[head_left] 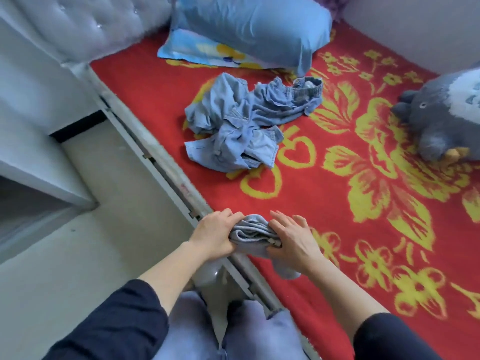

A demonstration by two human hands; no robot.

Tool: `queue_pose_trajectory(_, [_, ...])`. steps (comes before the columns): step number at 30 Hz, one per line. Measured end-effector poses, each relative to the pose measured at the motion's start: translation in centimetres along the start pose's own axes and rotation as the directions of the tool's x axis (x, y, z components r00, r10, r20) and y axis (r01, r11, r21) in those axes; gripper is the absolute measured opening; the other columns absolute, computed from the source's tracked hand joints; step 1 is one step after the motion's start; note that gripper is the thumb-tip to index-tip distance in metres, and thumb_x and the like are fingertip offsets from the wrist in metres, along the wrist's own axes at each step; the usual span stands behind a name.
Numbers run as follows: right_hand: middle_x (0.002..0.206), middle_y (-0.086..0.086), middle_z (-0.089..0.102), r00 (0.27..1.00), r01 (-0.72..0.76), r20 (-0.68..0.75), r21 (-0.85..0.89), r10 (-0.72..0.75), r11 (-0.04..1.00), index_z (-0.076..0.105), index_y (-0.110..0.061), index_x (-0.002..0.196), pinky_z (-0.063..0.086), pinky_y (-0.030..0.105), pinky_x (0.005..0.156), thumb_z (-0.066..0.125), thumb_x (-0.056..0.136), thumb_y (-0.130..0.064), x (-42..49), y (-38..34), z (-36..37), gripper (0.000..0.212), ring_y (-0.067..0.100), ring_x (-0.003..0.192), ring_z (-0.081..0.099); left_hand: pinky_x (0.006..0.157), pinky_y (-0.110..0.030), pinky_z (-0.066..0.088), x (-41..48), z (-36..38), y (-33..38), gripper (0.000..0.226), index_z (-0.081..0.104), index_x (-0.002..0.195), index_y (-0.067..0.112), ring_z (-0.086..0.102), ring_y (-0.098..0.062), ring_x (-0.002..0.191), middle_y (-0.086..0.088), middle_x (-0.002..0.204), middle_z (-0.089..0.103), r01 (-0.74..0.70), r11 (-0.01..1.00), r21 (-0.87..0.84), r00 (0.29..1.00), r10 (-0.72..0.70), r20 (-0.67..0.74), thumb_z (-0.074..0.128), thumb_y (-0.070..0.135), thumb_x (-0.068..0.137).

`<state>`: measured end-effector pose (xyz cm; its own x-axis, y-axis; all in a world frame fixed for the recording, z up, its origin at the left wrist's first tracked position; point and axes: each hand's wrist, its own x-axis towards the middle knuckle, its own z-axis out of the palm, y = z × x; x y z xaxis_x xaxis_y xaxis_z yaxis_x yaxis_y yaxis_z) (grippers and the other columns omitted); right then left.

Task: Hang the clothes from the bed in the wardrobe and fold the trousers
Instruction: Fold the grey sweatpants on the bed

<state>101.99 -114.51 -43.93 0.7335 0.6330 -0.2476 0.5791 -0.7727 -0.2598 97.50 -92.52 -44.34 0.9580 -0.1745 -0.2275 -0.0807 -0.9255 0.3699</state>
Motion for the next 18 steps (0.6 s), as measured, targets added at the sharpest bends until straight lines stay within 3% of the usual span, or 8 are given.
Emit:
queue_pose_trajectory(3, [0.112, -0.006, 0.062, 0.992, 0.115, 0.052, -0.054, -0.112, 0.992, 0.052, -0.024, 0.106, 0.030, 0.035, 0.098, 0.060, 0.075, -0.047, 3.6, -5.7, -0.4, 0.039, 0.018, 0.116, 0.054, 0.079, -0.034, 0.046, -4.5, -1.7, -4.8, 0.048, 0.051, 0.120, 0.028, 0.058, -0.025, 0.098, 0.001, 0.101, 0.057, 0.133, 0.991, -0.024, 0.988, -0.135, -0.073, 0.061, 0.036, 0.074])
queue_pose_trajectory(5, [0.103, -0.005, 0.063, 0.976, 0.208, 0.079, -0.087, -0.202, 0.974, 0.052, -0.024, 0.107, 0.033, 0.034, 0.089, 0.060, 0.074, -0.047, 6.1, -10.3, -0.6, 0.040, 0.020, 0.105, 0.057, 0.081, -0.034, 0.045, -8.2, -2.7, -8.4, 0.048, 0.051, 0.121, 0.026, 0.057, -0.024, 0.101, 0.001, 0.105, 0.058, 0.219, 0.974, -0.056, 0.968, -0.224, -0.110, 0.061, 0.037, 0.075])
queue_pose_trajectory(11, [0.107, 0.000, 0.066, 0.875, 0.482, 0.112, -0.140, -0.470, 0.865, 0.055, -0.021, 0.114, 0.036, 0.033, 0.084, 0.059, 0.076, -0.039, 13.4, -27.9, 0.7, 0.042, 0.023, 0.106, 0.056, 0.078, -0.038, 0.047, -21.7, -5.7, -20.3, 0.044, 0.048, 0.119, 0.023, 0.057, -0.027, 0.106, 0.000, 0.111, 0.058, 0.433, 0.884, -0.174, 0.866, -0.462, -0.192, 0.060, 0.035, 0.078])
queue_pose_trajectory(18, [0.107, 0.001, 0.065, 0.700, 0.713, 0.172, -0.122, -0.693, 0.690, 0.051, -0.022, 0.115, 0.037, 0.032, 0.086, 0.057, 0.078, -0.038, 19.4, -50.6, 4.4, 0.041, 0.025, 0.105, 0.056, 0.083, -0.035, 0.044, -38.5, -8.7, -33.6, 0.058, 0.045, 0.128, 0.020, 0.053, -0.024, 0.111, -0.002, 0.121, 0.056, 0.636, 0.734, -0.236, 0.683, -0.679, -0.269, 0.067, 0.042, 0.078])
